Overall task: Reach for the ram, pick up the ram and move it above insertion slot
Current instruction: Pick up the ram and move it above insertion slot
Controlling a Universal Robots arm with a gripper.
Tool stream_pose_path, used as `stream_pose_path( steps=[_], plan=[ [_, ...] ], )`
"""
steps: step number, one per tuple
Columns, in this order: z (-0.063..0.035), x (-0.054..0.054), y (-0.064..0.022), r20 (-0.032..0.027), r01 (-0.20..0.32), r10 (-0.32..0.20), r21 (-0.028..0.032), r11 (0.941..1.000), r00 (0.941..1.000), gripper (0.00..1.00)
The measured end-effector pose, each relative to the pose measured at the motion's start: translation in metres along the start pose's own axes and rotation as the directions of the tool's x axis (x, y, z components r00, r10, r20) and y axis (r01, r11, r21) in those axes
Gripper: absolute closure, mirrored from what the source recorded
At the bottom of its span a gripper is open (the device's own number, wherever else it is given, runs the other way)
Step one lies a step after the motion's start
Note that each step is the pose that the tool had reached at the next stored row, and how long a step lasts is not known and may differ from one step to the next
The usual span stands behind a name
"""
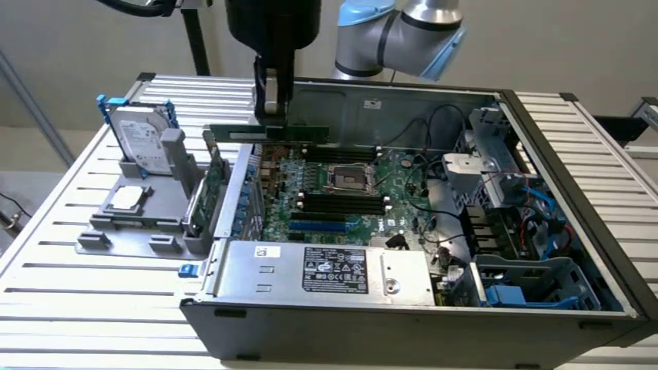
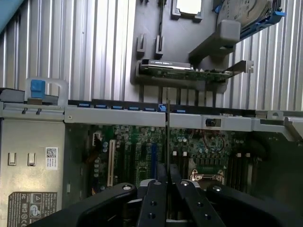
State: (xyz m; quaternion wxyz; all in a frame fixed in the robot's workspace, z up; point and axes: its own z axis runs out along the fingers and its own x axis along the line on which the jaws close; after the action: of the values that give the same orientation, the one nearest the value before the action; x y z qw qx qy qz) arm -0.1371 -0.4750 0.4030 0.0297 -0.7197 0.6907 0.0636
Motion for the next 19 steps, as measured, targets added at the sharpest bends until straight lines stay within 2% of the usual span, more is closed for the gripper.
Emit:
stream_pose_path(
  steps=[12, 15, 19],
  plan=[
    [0.0019, 0.001, -0.0548, -0.001, 0.0, 0.0, -0.0003, 1.0, 1.0, 0.87],
    [0.0046, -0.003, -0.0664, -0.0071, 0.0, 0.0, -0.0005, 1.0, 1.0, 0.87],
    [0.0084, -0.011, -0.0734, -0.0181, -0.001, 0.001, -0.0009, 1.0, 0.9998, 0.87]
  ],
)
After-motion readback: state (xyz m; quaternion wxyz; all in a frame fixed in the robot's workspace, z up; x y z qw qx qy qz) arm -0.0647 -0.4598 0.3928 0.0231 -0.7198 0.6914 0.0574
